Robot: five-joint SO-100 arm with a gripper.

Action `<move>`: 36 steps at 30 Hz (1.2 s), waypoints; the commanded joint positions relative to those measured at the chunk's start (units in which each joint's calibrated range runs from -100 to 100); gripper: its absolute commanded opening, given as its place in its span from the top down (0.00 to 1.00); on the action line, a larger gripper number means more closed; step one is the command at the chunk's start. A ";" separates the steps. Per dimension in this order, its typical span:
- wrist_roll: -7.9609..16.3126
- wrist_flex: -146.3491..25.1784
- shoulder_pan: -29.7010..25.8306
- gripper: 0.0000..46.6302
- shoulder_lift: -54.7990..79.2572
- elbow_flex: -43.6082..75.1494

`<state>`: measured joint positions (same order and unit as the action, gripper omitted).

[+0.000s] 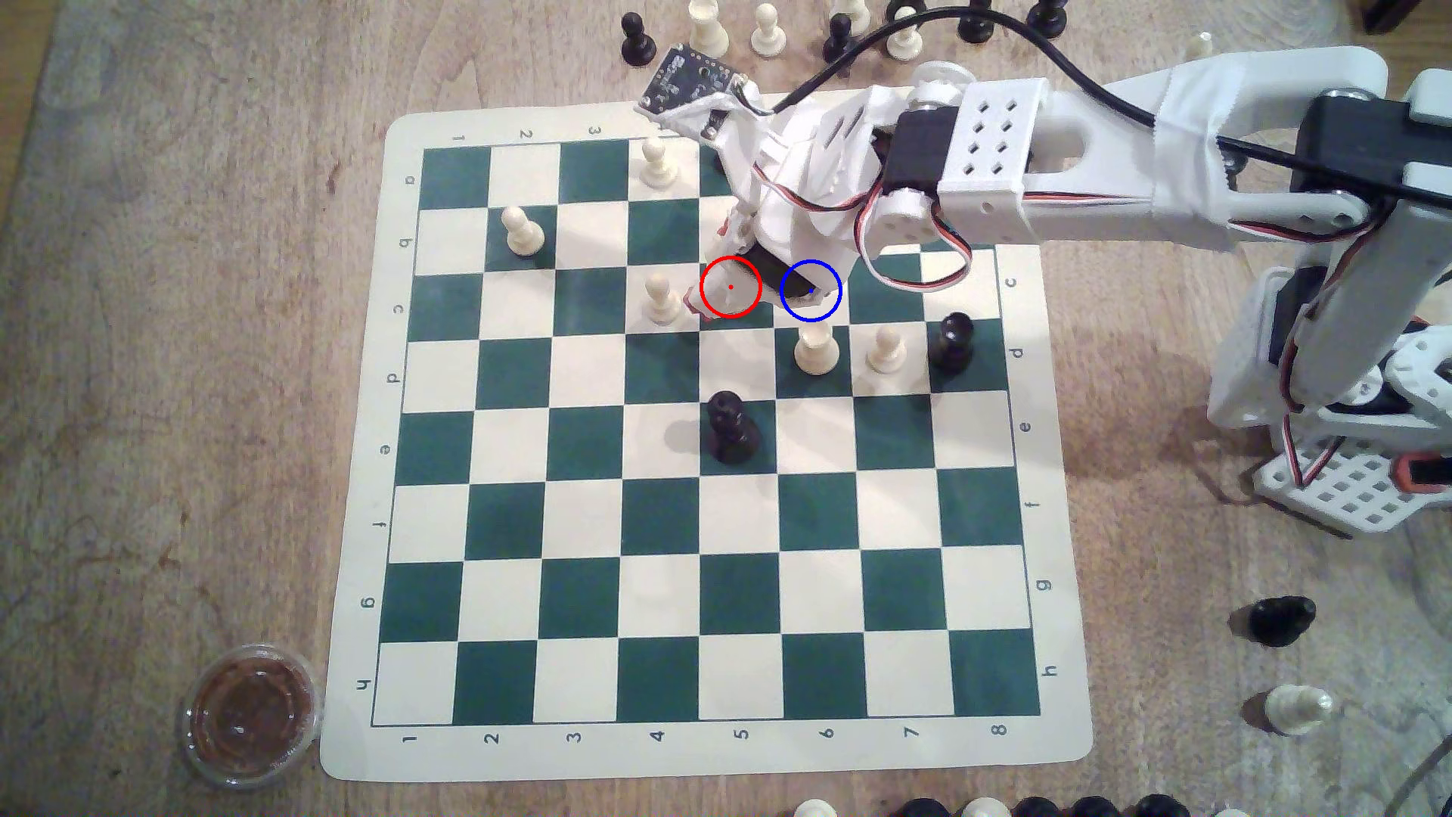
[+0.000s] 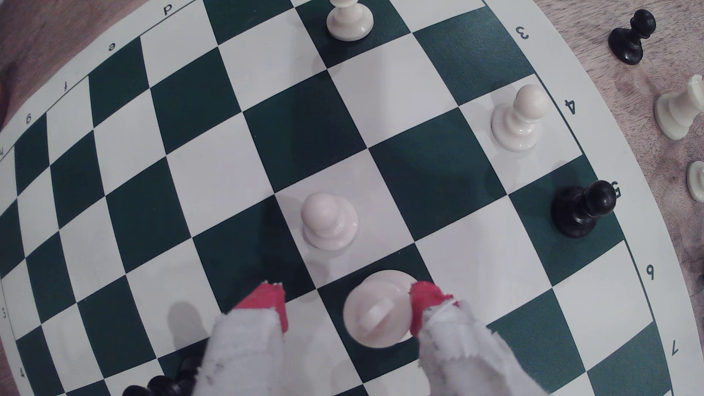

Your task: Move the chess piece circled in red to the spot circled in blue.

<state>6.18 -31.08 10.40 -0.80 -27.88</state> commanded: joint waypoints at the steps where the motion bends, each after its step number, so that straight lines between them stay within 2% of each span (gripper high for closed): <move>1: 0.15 0.94 0.04 0.65 -4.64 1.59; 5: 0.10 0.77 -0.35 0.74 -4.64 1.50; 8: 0.10 0.69 -0.58 0.86 -4.98 1.50; 15: -0.20 -0.13 -0.89 0.96 -5.49 2.31; 20: -1.12 -6.76 0.20 0.98 -8.37 8.75; 25: -1.42 -10.69 0.67 0.98 -14.14 9.11; 36: -2.25 -9.71 0.51 0.97 -27.56 -7.02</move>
<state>4.47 -42.23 10.25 -19.56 -31.59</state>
